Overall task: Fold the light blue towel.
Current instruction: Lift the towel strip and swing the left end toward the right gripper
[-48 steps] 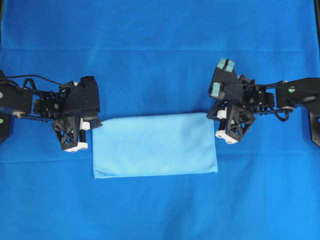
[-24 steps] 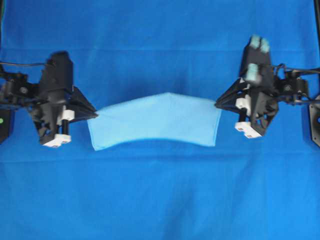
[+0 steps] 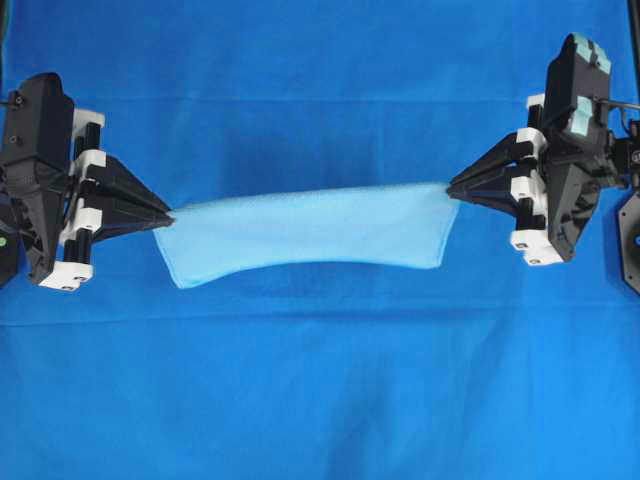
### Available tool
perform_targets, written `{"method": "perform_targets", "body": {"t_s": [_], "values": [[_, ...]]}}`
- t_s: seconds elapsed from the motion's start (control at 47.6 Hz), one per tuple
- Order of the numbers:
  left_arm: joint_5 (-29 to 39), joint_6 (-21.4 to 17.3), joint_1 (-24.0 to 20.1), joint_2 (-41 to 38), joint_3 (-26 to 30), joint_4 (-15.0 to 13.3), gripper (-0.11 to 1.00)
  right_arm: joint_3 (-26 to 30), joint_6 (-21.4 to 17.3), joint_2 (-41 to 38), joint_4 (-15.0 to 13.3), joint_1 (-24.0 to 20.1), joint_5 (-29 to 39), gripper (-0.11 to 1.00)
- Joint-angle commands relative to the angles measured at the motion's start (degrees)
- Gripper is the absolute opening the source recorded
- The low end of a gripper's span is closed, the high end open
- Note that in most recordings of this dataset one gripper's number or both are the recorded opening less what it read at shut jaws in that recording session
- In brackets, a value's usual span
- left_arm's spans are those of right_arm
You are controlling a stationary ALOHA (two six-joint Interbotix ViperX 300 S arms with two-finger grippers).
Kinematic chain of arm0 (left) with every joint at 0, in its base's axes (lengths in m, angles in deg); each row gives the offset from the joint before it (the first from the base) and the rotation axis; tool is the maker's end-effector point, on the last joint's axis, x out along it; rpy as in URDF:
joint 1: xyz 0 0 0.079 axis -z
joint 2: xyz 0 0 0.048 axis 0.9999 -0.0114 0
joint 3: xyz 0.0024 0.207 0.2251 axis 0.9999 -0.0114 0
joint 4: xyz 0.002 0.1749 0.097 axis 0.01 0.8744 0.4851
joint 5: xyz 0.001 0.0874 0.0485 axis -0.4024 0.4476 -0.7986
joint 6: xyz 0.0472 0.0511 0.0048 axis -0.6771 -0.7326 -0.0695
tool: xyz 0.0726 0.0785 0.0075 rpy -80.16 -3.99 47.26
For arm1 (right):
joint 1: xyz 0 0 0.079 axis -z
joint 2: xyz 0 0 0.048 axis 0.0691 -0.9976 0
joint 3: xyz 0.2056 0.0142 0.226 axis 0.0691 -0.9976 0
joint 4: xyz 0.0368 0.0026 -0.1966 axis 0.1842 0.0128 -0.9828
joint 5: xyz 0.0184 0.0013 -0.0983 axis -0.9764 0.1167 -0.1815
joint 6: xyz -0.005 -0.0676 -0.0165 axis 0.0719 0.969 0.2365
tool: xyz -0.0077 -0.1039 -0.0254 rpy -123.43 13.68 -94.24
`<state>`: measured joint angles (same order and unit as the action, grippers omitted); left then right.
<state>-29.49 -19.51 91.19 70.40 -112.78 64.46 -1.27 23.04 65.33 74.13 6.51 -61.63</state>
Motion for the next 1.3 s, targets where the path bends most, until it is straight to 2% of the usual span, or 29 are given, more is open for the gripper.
{"method": "perform_targets", "body": {"t_s": [0.0,0.147,0.294,0.483,0.63,0.777,0.945,1.113,1.281], "values": [[-0.62,-0.18,0.26,-0.35,0.88,0.09,0.04,1.58,-0.09,-0.26,-0.26,-0.09,-0.18,0.02],[-2.81,0.09,0.79,-1.76,1.32,0.00,0.04,2.37,-0.09,-2.29,-1.32,1.23,-0.18,0.02],[-8.35,0.00,4.31,-5.89,2.90,0.00,0.04,3.78,-0.09,-5.01,-3.52,5.36,-0.35,0.02],[-12.13,-0.35,9.23,-14.59,8.35,0.09,0.04,6.86,-0.09,-9.93,-6.86,12.57,-1.85,0.02],[-13.18,-1.23,12.39,-21.01,13.97,0.09,0.04,10.28,0.00,-14.33,-10.37,15.64,-3.87,0.02],[-13.36,-4.13,15.29,-26.81,19.95,0.09,0.04,14.85,0.09,-19.42,-14.15,17.14,-5.01,0.02],[-13.36,-7.65,17.31,-31.29,25.14,0.09,0.04,20.39,0.09,-24.26,-16.88,17.31,-5.10,0.02],[-13.36,-9.32,17.58,-33.31,26.89,0.09,0.04,23.99,0.09,-27.25,-18.02,17.31,-5.10,0.02],[-13.45,-9.40,17.49,-33.31,26.28,0.00,0.04,23.73,0.18,-27.16,-18.19,17.67,-4.75,0.02]]}}
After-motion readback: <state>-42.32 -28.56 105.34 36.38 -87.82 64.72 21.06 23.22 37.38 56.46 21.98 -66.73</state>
